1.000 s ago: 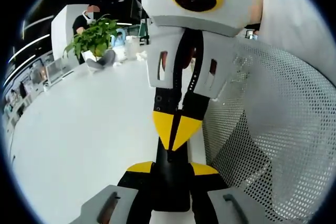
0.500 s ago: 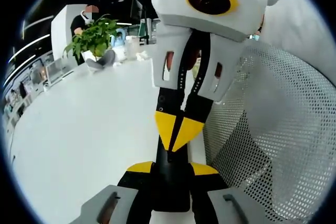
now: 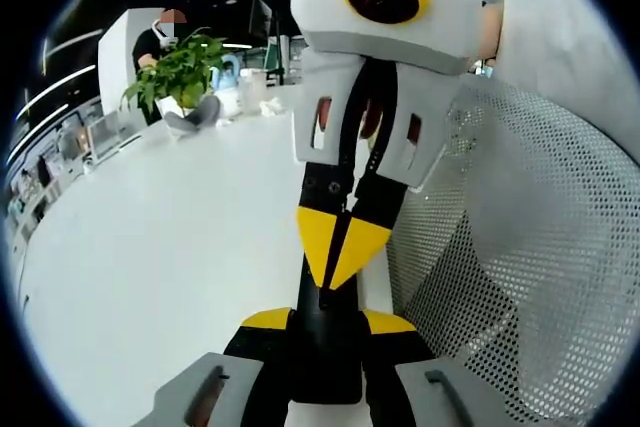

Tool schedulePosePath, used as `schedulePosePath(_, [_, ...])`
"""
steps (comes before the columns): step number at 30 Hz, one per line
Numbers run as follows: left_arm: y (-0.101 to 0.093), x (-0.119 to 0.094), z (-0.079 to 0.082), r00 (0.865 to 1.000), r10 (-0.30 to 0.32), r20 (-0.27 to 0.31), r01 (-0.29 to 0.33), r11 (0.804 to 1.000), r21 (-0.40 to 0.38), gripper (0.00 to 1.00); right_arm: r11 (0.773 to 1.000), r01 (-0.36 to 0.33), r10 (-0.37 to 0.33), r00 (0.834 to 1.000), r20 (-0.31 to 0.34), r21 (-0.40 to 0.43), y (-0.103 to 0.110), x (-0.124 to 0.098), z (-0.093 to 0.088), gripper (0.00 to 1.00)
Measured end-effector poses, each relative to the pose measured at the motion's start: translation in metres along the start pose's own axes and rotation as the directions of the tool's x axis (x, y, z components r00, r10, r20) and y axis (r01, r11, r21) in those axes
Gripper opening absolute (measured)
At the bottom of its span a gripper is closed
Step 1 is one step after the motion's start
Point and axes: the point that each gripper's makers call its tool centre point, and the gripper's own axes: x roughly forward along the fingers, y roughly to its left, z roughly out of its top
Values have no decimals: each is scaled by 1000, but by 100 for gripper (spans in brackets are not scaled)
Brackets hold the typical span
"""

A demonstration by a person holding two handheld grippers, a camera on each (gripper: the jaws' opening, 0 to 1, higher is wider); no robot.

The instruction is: Press the specified remote control buttons in sequence, fully releasing each button before pressing the next.

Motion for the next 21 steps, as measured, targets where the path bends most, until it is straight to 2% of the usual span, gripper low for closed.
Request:
schedulePosePath(5, [0,0,0,1000,0,0,0,1000,0,25,1000,-11,11,1000,-5,-12,1,1,-1,0])
schedulePosePath(8, [0,0,0,1000,-1,1,1,1000,0,25,997,-21,19,1000,-25,-74,2,2,-1,0])
schedulePosePath(12, [0,0,0,1000,-1,0,1,1000,1,25,980,-52,39,997,-73,-191,2,3,-1,0])
schedulePosePath(15, [0,0,0,1000,-1,0,1,1000,1,25,969,-69,49,994,-93,-236,3,3,-2,0])
schedulePosePath(21, [0,1,0,1000,-1,0,1,1000,1,25,961,-118,92,989,-116,-249,2,3,-2,0])
